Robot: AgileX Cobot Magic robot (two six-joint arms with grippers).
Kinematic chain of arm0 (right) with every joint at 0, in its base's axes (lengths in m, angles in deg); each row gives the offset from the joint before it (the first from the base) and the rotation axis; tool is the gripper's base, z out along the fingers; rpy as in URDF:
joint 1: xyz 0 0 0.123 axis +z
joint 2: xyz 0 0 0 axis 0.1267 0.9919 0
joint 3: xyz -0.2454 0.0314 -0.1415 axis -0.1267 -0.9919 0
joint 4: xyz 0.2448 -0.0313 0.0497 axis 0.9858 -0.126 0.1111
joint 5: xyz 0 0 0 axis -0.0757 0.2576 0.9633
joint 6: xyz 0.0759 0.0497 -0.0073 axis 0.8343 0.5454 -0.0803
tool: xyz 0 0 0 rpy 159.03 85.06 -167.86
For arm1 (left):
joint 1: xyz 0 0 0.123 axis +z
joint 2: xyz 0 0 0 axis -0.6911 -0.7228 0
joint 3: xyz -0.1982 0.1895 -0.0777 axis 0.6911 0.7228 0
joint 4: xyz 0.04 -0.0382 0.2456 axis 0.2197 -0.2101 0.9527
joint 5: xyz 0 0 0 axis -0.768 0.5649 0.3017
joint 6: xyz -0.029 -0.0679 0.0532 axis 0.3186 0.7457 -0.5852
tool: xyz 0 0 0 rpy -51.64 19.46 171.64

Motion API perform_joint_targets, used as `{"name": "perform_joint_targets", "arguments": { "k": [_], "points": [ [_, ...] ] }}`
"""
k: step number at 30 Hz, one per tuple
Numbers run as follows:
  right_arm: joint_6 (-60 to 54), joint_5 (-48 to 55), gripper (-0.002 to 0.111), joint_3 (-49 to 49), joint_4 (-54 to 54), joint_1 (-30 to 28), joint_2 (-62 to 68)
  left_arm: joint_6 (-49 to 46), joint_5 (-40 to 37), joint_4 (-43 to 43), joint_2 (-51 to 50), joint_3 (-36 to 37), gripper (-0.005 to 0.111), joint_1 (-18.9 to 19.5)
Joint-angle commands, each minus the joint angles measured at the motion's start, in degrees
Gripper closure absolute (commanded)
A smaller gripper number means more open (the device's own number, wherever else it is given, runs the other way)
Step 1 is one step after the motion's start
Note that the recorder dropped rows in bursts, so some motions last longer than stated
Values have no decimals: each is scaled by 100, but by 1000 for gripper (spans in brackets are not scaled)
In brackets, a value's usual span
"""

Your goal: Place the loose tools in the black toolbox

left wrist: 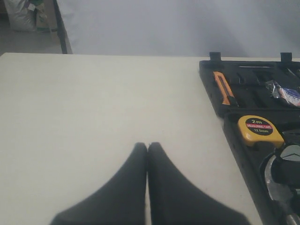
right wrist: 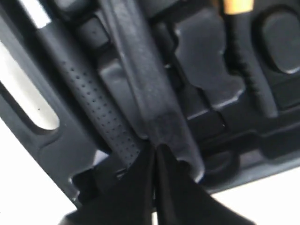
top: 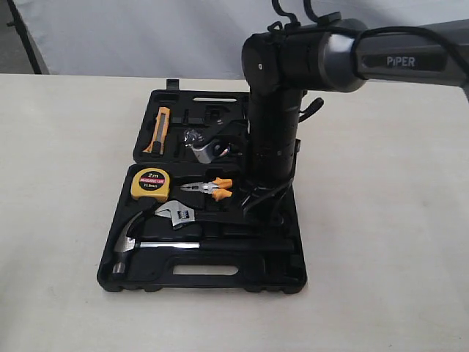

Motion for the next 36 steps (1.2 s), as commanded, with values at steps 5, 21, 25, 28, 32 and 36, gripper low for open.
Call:
{"name": "perform_joint_targets", "arguments": {
  "k": [5, 21, 25, 28, 32, 36],
  "points": [
    [63, 58, 108, -36, -14, -107, 84, 59, 97, -78, 46, 53, 105, 19],
    [2, 58, 108, -59, 153, -107, 331, 59, 97, -78, 46, 53, 105, 19],
    [-8, 58, 108, -59, 260, -96, 28, 59, 97, -78, 46, 53, 105, 19],
    [96, 58, 108, -59, 309, -96, -176, 59, 97, -78, 46, 53, 105, 19],
    [214, 58, 108, -317, 472, -96, -154, 59, 97, -78, 46, 53, 105, 19],
    [227, 58, 108, -614, 499, -96, -129, 59, 97, -78, 46, 53, 105, 19]
  ]
}}
